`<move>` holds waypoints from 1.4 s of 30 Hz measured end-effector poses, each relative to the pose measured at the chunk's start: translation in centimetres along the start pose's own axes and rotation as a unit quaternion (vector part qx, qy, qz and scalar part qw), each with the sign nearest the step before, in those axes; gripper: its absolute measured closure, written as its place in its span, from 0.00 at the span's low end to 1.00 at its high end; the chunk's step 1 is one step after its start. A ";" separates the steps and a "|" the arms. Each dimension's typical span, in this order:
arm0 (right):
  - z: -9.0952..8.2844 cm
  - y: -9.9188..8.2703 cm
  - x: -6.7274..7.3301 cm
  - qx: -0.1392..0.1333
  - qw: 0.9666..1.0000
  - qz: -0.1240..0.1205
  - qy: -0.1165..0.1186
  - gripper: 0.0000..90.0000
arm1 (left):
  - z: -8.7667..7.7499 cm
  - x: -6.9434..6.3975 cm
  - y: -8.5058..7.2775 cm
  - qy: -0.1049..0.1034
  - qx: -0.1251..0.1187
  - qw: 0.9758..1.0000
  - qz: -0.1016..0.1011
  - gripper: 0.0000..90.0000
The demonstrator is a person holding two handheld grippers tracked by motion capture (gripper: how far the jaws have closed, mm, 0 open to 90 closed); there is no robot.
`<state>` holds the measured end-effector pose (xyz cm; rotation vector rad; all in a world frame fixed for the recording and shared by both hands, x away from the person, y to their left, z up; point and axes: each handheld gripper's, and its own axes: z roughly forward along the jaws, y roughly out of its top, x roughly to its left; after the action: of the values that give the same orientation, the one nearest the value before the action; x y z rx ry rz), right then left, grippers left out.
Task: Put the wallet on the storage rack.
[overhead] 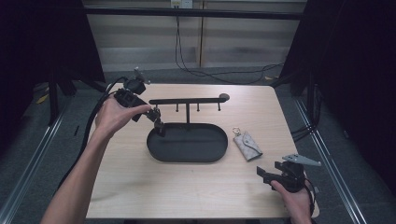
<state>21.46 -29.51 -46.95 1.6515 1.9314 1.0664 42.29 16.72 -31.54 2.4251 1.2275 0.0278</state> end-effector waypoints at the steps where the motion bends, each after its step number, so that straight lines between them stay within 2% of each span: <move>1: 0.0 0.0 0.1 0.000 1.000 0.000 0.001 0.20 | 0.0 0.5 -0.6 -0.007 -0.006 1.000 0.003 0.30; 3: 0.0 0.0 0.1 -0.001 1.000 0.000 0.000 0.20 | -0.1 0.9 -1.2 -0.023 -0.007 1.000 0.004 0.26; 6: 0.0 0.0 0.0 -0.001 1.000 0.001 -0.002 0.20 | -0.4 1.2 -2.1 -0.032 -0.023 0.999 0.009 0.24; 8: 0.0 0.0 0.0 0.000 1.000 0.001 -0.003 0.20 | -0.7 1.4 -2.7 -0.045 -0.029 0.998 0.018 0.20; 12: 0.0 0.0 0.0 0.000 1.000 0.001 -0.003 0.20 | -1.0 1.8 -4.0 -0.050 -0.041 0.998 0.022 0.20; 13: 0.0 0.0 0.0 -0.001 1.000 0.001 -0.002 0.20 | -1.1 1.8 -4.3 -0.048 -0.053 0.997 0.020 0.20; 15: 0.0 0.0 0.0 0.000 1.000 0.001 -0.002 0.20 | -1.2 2.0 -4.7 -0.048 -0.061 0.997 0.022 0.18; 16: 0.0 0.0 0.0 0.000 1.000 0.001 -0.003 0.21 | -1.2 2.2 -5.3 -0.049 -0.072 0.996 0.016 0.18; 19: 0.1 0.0 0.0 0.001 1.000 0.002 -0.003 0.20 | -0.7 2.5 -6.1 -0.038 -0.080 0.996 0.015 0.18; 22: 0.2 0.1 0.0 0.002 1.000 0.001 -0.004 0.20 | -0.5 2.7 -6.7 -0.042 -0.094 0.995 0.017 0.18; 23: 0.2 0.1 0.0 0.001 1.000 0.001 -0.003 0.20 | -0.4 2.9 -7.2 -0.040 -0.113 0.993 0.011 0.18; 24: 0.2 0.1 0.0 0.001 1.000 0.000 -0.004 0.20 | -0.4 2.9 -7.5 -0.035 -0.120 0.992 0.009 0.18; 26: 0.2 0.1 0.0 0.002 1.000 0.001 -0.005 0.20 | -0.3 2.9 -7.8 -0.033 -0.121 0.992 0.010 0.18; 28: 0.2 0.1 0.0 0.002 1.000 0.001 -0.005 0.20 | -0.4 2.6 -8.6 -0.014 -0.134 0.991 0.000 0.19; 29: 0.2 0.1 0.0 0.002 1.000 0.000 -0.004 0.20 | -0.4 2.5 -8.9 -0.012 -0.140 0.990 -0.004 0.19; 32: 0.2 0.1 0.0 0.000 1.000 0.002 -0.005 0.21 | -0.2 2.5 -10.0 -0.014 -0.150 0.988 -0.014 0.19; 34: 0.1 0.1 0.0 0.001 1.000 0.004 -0.004 0.21 | -0.2 2.6 -10.3 -0.014 -0.153 0.988 -0.013 0.19; 35: 0.1 0.1 -0.1 0.001 1.000 0.004 -0.005 0.20 | -0.2 2.8 -11.2 -0.012 -0.171 0.985 -0.022 0.19; 38: 0.2 0.1 -0.1 0.001 1.000 0.004 -0.005 0.20 | 0.1 3.1 -12.2 -0.008 -0.175 0.984 -0.028 0.18; 40: 0.1 0.1 -0.1 0.001 1.000 0.004 -0.006 0.20 | 0.6 3.1 -13.0 -0.011 -0.164 0.986 -0.027 0.18; 42: 0.2 0.1 -0.1 0.001 1.000 0.007 -0.007 0.20 | 0.9 3.1 -13.5 -0.016 -0.162 0.986 -0.029 0.18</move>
<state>21.62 -29.54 -47.03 1.6716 1.9145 1.0569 34.06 25.81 -37.95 2.1013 1.1784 0.1587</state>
